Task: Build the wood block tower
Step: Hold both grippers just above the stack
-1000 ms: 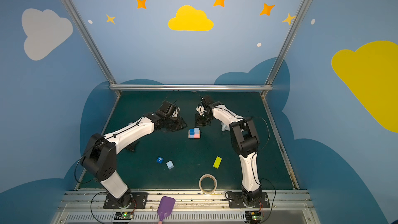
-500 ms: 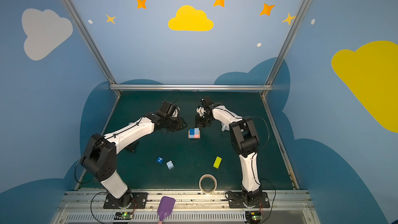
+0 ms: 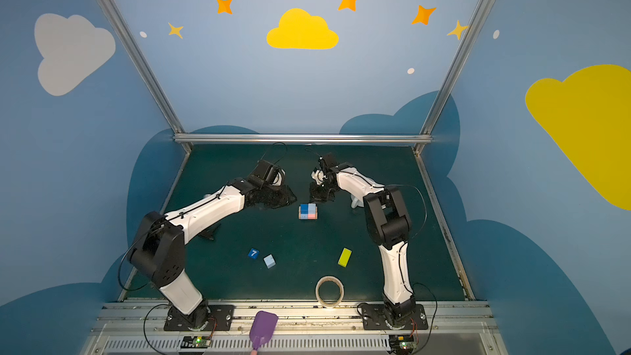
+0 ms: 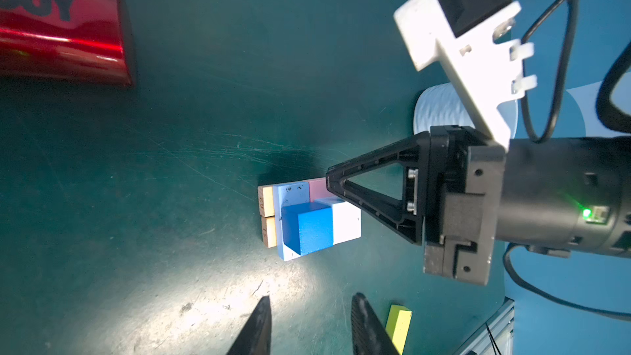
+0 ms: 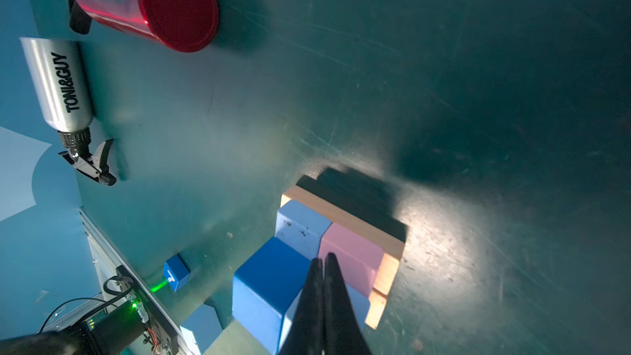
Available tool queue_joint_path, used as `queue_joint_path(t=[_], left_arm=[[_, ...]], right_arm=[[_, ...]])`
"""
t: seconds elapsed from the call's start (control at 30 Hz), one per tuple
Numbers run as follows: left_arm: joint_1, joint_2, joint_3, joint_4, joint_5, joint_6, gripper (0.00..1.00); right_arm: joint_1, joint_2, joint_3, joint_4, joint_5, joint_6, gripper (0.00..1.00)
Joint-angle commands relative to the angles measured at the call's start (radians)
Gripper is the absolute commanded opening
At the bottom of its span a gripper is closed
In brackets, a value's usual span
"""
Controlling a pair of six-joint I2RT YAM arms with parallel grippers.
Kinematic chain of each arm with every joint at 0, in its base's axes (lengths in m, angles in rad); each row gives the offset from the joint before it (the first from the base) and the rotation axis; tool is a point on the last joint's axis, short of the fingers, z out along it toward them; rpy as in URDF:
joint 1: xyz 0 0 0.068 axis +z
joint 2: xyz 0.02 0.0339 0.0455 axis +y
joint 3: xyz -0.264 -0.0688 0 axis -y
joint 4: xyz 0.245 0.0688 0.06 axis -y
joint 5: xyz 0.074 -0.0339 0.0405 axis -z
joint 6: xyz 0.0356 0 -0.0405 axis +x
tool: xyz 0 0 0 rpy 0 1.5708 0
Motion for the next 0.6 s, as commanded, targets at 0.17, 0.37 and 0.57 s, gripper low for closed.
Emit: queue_joint_path(t=[0.17, 0.37, 0.57], left_arm=[[0.005, 0.018, 0.018, -0.016, -0.009, 0.006, 0.39], [0.004, 0.046, 0.036, -0.028, -0.01, 0.009, 0.39], [0.004, 0.071, 0.041, -0.017, -0.007, 0.003, 0.39]], right_arm=[[-0.031, -0.012, 0.096, -0.023, 0.02, -0.013, 0.0], [-0.061, -0.092, 0.051, -0.012, 0.034, -0.016, 0.0], [-0.088, -0.228, -0.118, 0.062, 0.039, 0.006, 0.0]])
